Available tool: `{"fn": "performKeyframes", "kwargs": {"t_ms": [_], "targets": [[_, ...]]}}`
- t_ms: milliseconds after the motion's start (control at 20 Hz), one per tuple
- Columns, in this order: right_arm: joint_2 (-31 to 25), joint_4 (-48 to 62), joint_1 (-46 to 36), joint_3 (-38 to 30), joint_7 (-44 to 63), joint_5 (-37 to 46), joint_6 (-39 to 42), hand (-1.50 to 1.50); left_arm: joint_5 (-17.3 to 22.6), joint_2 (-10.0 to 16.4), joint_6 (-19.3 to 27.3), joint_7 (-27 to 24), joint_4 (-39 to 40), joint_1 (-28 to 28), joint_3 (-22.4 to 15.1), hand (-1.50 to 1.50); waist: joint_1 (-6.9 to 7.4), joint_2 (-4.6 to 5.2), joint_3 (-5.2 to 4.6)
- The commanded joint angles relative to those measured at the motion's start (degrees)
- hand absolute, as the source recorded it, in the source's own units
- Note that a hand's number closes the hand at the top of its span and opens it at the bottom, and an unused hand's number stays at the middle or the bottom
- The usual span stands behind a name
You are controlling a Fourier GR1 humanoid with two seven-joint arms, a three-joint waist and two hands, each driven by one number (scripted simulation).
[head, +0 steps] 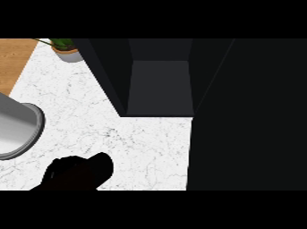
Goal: Pick up the wine, place it into the cabinet and close the cabinet
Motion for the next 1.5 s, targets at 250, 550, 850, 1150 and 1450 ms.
{"fn": "performKeyframes", "kwargs": {"t_ms": [250,550,850,1150,1450], "targets": [[0.8,2.3,4.4,-0.4,-6.3,1.2,3.3,-1.50,0.7,-0.9,15.2,9.8,-13.3,-5.3,-6.7,1.50,-0.51,0.08,-0.03],[-0.6,-0.1,-2.9,-1.5,3.4,-2.7,-1.2,-1.50,2.8,-0.9,19.6,11.9,-8.7,-12.2,-9.0,1.50,-0.44,0.15,-0.08],[1.0,2.5,-1.8,1.2,-0.4,1.8,-0.3,-1.50,0.7,-0.9,30.5,18.4,-13.3,-20.0,-12.2,1.50,-0.41,0.12,-0.07],[1.3,0.1,2.8,1.5,-2.3,0.7,1.8,-1.50,-2.1,-0.9,31.9,15.3,2.6,-33.7,-9.4,1.50,-0.98,0.19,-0.06],[0.7,4.2,-2.5,0.7,-2.1,2.2,0.3,-1.50,-2.5,-0.9,40.5,10.7,11.3,-38.5,-15.4,1.50,-0.76,0.21,-0.07]]}}
